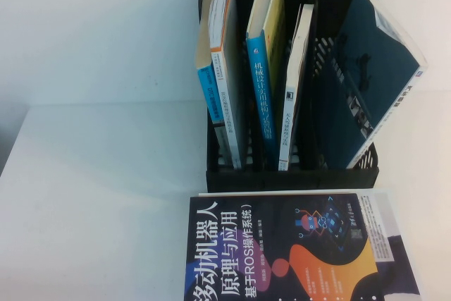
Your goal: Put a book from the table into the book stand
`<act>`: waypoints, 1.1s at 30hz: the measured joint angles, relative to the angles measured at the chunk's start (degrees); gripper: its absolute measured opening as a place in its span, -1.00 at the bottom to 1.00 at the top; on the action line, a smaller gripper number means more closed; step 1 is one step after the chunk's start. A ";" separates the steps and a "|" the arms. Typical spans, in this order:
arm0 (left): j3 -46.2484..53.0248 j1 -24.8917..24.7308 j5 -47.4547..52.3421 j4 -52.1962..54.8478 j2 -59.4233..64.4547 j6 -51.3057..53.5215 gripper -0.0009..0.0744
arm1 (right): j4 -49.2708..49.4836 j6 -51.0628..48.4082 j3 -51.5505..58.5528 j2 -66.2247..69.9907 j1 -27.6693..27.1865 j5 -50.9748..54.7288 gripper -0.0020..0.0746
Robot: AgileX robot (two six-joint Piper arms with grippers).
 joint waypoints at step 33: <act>0.00 2.34 -0.02 -0.10 0.00 0.00 -0.99 | 0.00 0.00 0.00 0.00 0.00 0.00 -0.96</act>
